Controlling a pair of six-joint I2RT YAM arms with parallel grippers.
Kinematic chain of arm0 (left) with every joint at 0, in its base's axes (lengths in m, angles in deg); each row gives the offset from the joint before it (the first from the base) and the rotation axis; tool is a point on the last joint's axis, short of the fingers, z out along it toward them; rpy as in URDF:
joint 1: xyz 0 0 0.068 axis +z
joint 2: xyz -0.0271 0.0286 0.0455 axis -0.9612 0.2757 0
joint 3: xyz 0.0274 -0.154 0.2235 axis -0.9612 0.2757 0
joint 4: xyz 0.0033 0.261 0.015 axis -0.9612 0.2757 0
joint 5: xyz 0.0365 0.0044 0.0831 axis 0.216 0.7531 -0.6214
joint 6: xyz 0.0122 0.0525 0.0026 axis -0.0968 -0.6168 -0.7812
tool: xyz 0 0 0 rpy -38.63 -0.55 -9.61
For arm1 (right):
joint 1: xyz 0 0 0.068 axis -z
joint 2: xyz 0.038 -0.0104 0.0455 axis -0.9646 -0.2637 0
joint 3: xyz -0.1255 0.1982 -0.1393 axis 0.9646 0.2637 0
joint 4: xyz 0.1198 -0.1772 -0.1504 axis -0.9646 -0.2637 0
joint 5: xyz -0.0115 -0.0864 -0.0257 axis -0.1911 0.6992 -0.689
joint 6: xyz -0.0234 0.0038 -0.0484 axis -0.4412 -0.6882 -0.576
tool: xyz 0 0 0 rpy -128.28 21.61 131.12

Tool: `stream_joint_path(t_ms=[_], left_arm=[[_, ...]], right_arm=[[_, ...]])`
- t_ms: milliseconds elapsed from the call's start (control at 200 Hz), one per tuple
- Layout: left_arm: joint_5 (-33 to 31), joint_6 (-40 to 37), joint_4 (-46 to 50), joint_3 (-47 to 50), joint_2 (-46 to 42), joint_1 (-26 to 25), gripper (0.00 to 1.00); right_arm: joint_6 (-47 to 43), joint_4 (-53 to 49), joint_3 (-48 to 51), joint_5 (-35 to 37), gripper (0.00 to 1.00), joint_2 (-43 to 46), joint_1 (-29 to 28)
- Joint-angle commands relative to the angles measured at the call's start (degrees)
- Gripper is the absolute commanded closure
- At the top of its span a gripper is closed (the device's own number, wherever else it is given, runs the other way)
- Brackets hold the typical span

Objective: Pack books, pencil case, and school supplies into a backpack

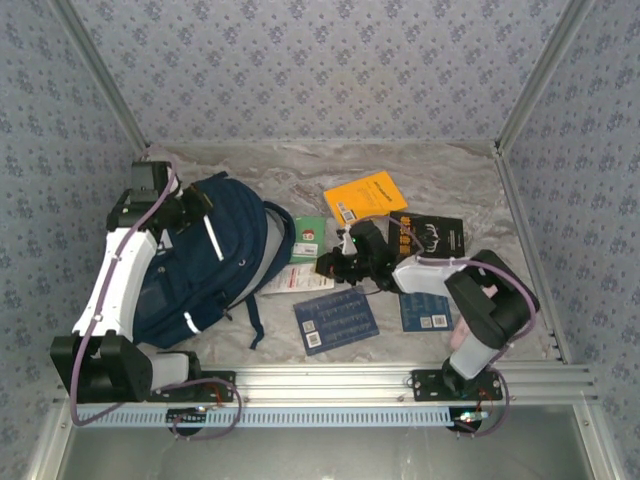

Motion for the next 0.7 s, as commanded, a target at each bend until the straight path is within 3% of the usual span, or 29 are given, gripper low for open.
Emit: stream_joint_path(t_ms=[0, 100, 230, 280, 415, 475, 585, 695], left_arm=[[6.35, -2.37, -1.08, -6.99, -0.01, -0.39, 1.00], [10.99, -3.29, -0.78, -11.22, 1.38, -0.59, 1.00], [17.15, -5.88, 0.23, -18.18, 3.83, -2.62, 1.00], [17.49, -8.40, 4.66, -21.97, 5.24, -4.00, 1.00], [18.63, -14.16, 11.56, -28.81, 7.74, -5.57, 1.00], [19.07, -15.27, 11.64, -28.77, 7.41, -5.57, 1.00], [20.77, -17.27, 12.14, -28.46, 7.54, -5.62, 1.00], [21.35, -18.59, 12.34, -27.88, 7.62, -6.25, 1.00]], right_arm=[[-6.57, -14.08, -1.76, 7.17, 1.00, 8.89, 0.30], [-9.69, -20.82, -1.97, 13.71, 1.00, 16.40, 0.06], [-10.43, -26.43, -1.94, 14.41, 1.00, 21.82, -1.09], [-11.40, -31.61, -2.99, 16.54, 1.00, 23.92, -2.07], [-17.15, -53.61, -11.43, 36.26, 1.00, 30.64, -8.65], [-18.19, -59.48, -14.56, 41.24, 1.00, 33.58, -10.12], [-19.56, -65.80, -19.68, 42.86, 1.00, 38.37, -10.28], [-23.86, -68.78, -24.21, 38.84, 1.00, 41.09, -10.19]])
